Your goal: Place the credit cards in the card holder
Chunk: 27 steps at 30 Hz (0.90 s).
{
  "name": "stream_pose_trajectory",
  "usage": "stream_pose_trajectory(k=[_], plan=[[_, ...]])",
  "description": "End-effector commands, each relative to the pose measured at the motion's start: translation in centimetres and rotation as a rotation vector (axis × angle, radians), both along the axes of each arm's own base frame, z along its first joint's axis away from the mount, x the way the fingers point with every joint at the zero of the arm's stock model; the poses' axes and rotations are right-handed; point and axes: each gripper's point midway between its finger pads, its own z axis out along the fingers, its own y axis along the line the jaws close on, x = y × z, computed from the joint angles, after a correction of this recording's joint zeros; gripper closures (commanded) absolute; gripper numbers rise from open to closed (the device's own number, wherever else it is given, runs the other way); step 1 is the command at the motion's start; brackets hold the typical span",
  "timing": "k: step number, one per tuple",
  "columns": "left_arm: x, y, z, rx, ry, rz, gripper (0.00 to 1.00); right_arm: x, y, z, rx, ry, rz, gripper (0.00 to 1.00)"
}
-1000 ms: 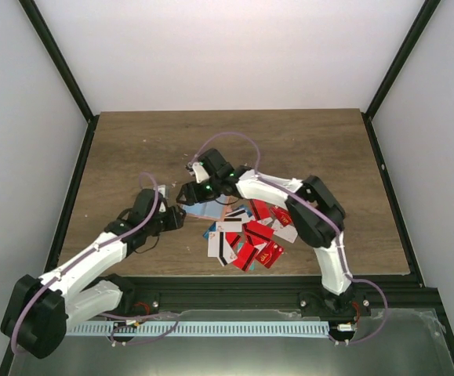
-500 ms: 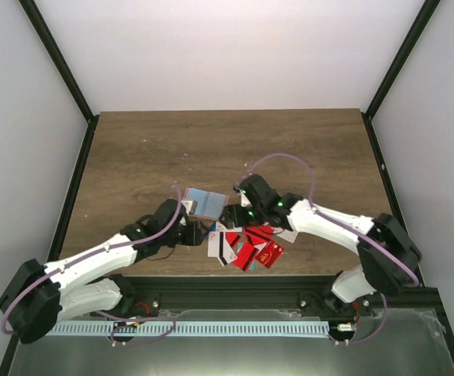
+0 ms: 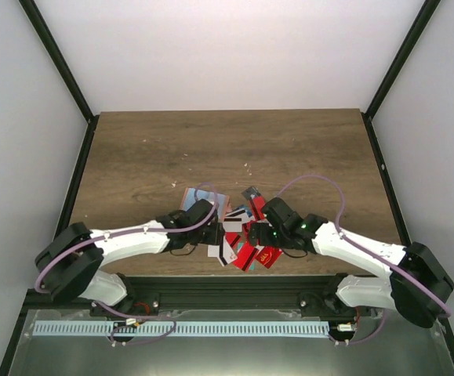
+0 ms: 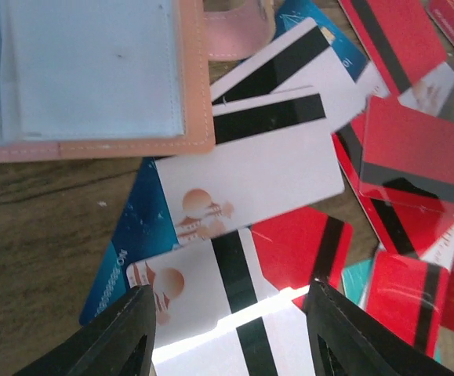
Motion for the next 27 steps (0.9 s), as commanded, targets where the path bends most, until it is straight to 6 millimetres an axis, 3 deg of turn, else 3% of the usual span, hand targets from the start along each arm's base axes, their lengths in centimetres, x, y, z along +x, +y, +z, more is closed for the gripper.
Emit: stream_pose_trajectory(k=[1,8,13,20,27], plan=[[1.8,-0.2,-0.1,0.079,-0.046,0.026,0.45,0.4,-0.7,-0.2,-0.011,-0.013,-0.042,0.05],[2.9,-0.6,-1.7,0.194,-0.048,-0.007,0.45,0.5,-0.8,0.2,-0.015,-0.027,-0.043,0.04],[2.6,-0.7,-3.6,0.270,-0.046,-0.038,0.46,0.3,-1.1,0.4,-0.016,-0.029,-0.041,0.05],[0.6,0.3,-6.2,0.421,-0.037,-0.076,0.47,-0.1,-0.9,0.7,-0.003,-0.016,-0.024,0.05],[-3.8,2.3,-8.3,0.541,0.005,-0.135,0.49,-0.3,-0.8,0.9,0.006,-0.010,-0.012,0.05]])
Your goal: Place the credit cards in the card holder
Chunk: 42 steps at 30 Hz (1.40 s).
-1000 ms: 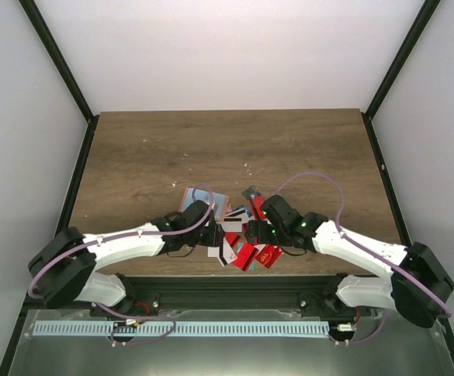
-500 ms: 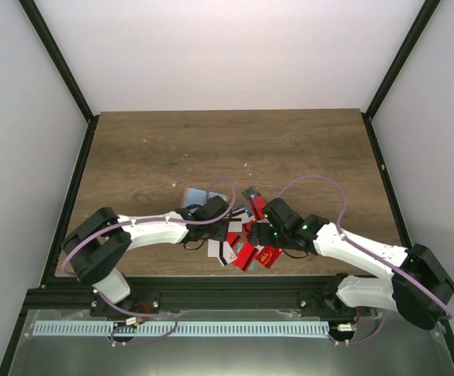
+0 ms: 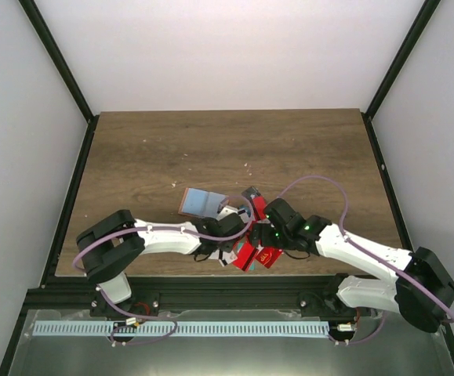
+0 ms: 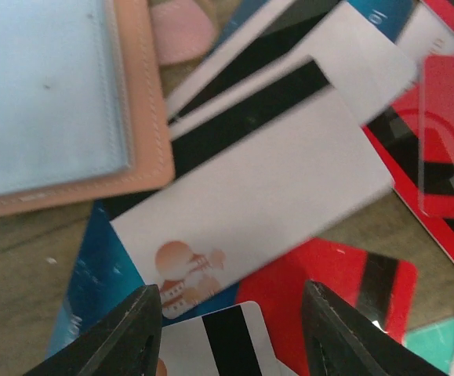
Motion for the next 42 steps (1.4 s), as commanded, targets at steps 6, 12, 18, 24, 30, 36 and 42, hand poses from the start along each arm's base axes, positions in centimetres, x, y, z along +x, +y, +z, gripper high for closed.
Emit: stream_pose_trajectory(k=[6,12,18,24,30,36,42], plan=[[-8.3,4.9,-5.0,0.254,0.191,-0.076,0.50,-0.3,0.6,0.6,0.033,0.017,0.032,0.04],[-8.7,4.5,-3.8,0.208,0.189,-0.019,0.50,-1.2,1.6,0.6,0.095,0.053,0.073,0.05],[-9.7,2.2,-1.4,0.029,0.232,-0.022,0.48,-2.7,2.9,0.4,0.181,0.112,0.130,0.05],[-8.8,1.0,1.9,-0.085,0.183,-0.006,0.45,-4.4,4.2,0.3,0.266,0.183,0.196,0.06],[-7.7,0.7,4.7,-0.135,0.122,0.013,0.45,-7.7,6.0,0.0,0.371,0.290,0.269,0.10],[-8.4,2.1,4.3,-0.152,0.158,0.007,0.47,-10.0,7.3,-1.1,0.416,0.360,0.282,0.16],[-10.4,2.6,3.6,-0.234,0.238,-0.058,0.49,-10.8,8.0,-1.7,0.474,0.400,0.240,0.23]])
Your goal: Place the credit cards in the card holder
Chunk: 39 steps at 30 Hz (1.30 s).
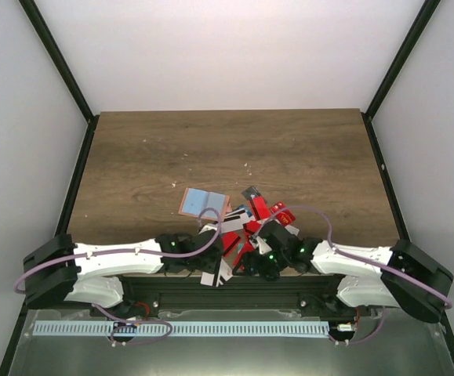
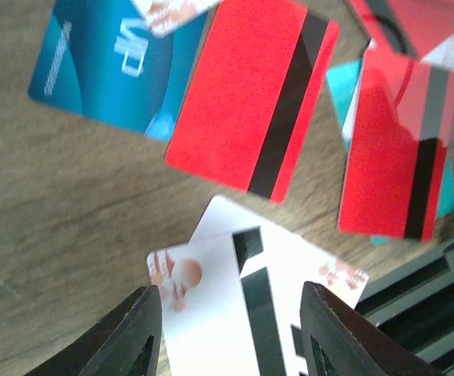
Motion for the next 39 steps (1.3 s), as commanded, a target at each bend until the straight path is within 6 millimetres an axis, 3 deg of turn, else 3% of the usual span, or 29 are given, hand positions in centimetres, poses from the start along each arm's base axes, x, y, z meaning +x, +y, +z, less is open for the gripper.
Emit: stream_pose_trajectory(k=[1,10,16,25,35,39], plan=[[-1.7,0.0,-0.4,-0.069,0.063,-0.061,0.49,-0.4,1.7,0.8,0.083,0.042,-0.038,0.23],[-2.2,0.8,-2.3,-0.125,0.115,-0.062,0.52,-1.3,2.4,-0.9,0.095,0.138,-0.158,0.37],[-2.4,1.5,-3.3,-0.131,0.131,-0.058,0.55,-0.6,4.4,-1.1,0.115,0.135,-0.212,0.39],[-3.0,2.3,-4.3,-0.133,0.154,-0.065,0.57,0.0,5.8,-2.9,0.157,0.188,-0.286,0.55],[-3.1,3.2,-4.6,-0.139,0.159,-0.057,0.58,0.3,5.0,-3.8,0.148,0.201,-0.346,0.96],[-2.5,3.4,-4.6,-0.139,0.146,-0.037,0.58,0.4,4.6,-3.7,0.123,0.174,-0.342,0.99]])
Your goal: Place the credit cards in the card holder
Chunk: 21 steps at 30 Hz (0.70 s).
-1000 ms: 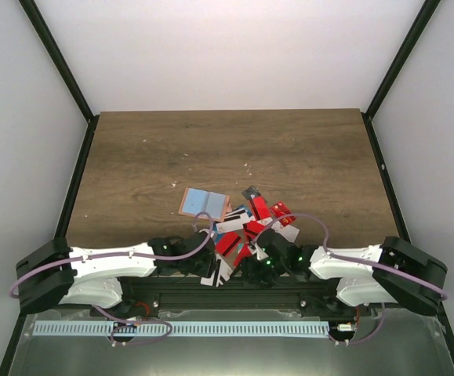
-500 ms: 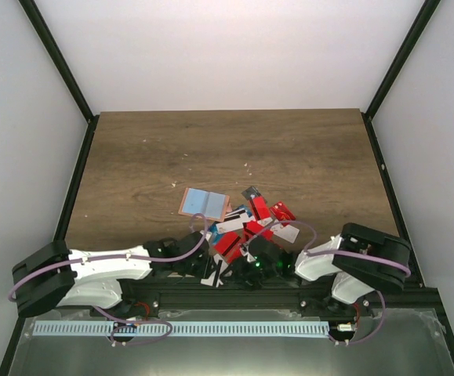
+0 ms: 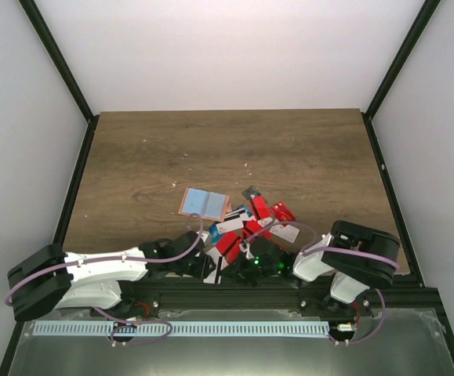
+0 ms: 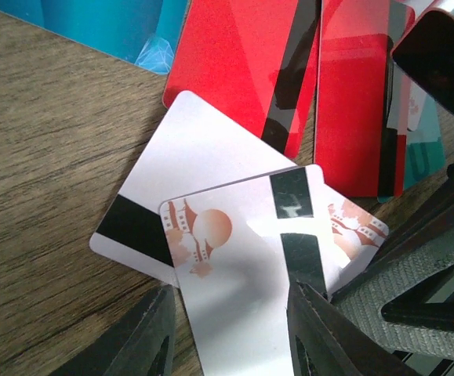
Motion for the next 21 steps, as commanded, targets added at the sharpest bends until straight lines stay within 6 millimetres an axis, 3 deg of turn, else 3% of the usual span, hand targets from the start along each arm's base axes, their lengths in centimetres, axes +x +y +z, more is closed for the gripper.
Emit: stream_pose_trajectory(k=[1,5,12,21], plan=[[-0.3,1.9,-1.5,0.068,0.024,0.014,0.59,-0.1,-1.8,-1.7,-0.106,0.009,-0.034,0.99],[0.4,1.8,-1.0,0.058,0.010,0.036,0.60,0.3,-2.4,-1.1,-0.124,-0.037,-0.041,0.99],[2.4,1.0,2.4,-0.030,-0.066,0.090,0.52,1.7,-4.0,0.9,-0.128,-0.161,-0.056,0.99],[2.7,-2.4,7.5,-0.399,-0.080,0.001,0.46,4.5,-6.7,5.7,-0.012,-0.325,-0.137,0.99]])
